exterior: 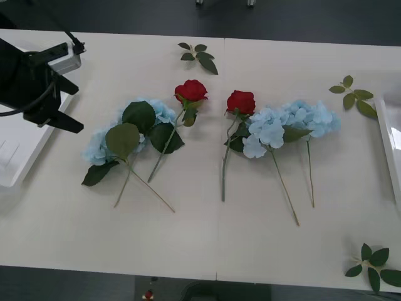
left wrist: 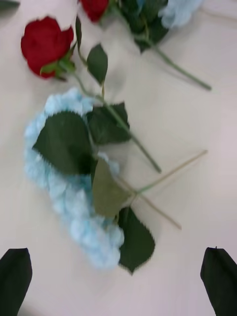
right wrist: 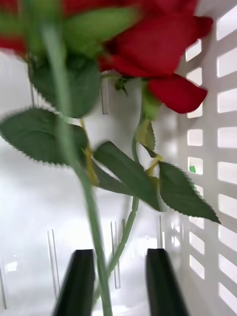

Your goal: Put the red flowers into the right box and the blue flowers into the left box

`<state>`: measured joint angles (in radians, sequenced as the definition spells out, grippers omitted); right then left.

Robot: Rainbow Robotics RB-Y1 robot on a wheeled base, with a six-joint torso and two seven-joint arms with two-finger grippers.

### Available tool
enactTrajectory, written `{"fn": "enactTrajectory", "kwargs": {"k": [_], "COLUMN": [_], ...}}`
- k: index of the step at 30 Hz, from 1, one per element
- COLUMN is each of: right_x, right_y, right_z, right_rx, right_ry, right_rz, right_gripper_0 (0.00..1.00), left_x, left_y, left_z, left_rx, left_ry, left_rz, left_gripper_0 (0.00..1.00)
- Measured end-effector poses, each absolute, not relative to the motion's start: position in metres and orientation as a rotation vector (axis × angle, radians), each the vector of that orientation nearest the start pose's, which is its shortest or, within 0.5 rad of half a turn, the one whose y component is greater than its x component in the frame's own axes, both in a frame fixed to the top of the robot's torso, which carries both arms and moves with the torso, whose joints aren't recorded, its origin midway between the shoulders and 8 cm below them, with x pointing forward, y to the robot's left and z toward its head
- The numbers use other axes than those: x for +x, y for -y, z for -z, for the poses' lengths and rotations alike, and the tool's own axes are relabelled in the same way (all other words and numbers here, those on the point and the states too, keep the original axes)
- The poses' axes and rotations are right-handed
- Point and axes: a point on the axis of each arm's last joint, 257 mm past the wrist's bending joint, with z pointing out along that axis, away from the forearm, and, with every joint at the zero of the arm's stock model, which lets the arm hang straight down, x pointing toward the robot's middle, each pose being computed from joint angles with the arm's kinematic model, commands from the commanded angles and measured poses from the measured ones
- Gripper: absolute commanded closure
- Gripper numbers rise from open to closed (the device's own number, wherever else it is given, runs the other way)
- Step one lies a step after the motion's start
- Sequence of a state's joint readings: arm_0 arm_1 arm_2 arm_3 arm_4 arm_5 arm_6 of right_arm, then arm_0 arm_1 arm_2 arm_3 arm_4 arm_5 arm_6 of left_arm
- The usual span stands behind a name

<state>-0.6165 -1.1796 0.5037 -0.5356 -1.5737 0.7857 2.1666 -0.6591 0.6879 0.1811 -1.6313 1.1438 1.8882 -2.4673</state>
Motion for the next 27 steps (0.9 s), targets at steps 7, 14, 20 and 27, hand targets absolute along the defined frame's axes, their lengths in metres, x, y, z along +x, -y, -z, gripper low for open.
{"fn": "enactTrajectory", "kwargs": {"k": [7,14,20,27], "right_x": [0.475,0.481,0.478,0.447], "right_y": [0.669,0.608,0.538,0.477], "right_z": [0.238,0.233,0.207,0.180], "right_rx": [0.187,0.190,-0.067,-0.214], "right_ry": [-2.485,-2.537,-2.567,-2.603], "right_rz": [0.187,-0.109,-0.360,-0.671], "right_gripper_0": [0.00,0.00,0.00,0.00], "left_x": [0.466,0.472,0.466,0.457], "left_y": [-0.291,-0.307,-0.301,-0.284], "left_z": [0.091,0.104,0.129,0.140], "left_rx": [1.457,1.430,1.402,1.129], "left_ry": [-2.172,-2.255,-2.363,-2.541], "left_rz": [0.025,-0.078,-0.043,0.088], "left_gripper_0": [0.00,0.00,0.00,0.00]}}
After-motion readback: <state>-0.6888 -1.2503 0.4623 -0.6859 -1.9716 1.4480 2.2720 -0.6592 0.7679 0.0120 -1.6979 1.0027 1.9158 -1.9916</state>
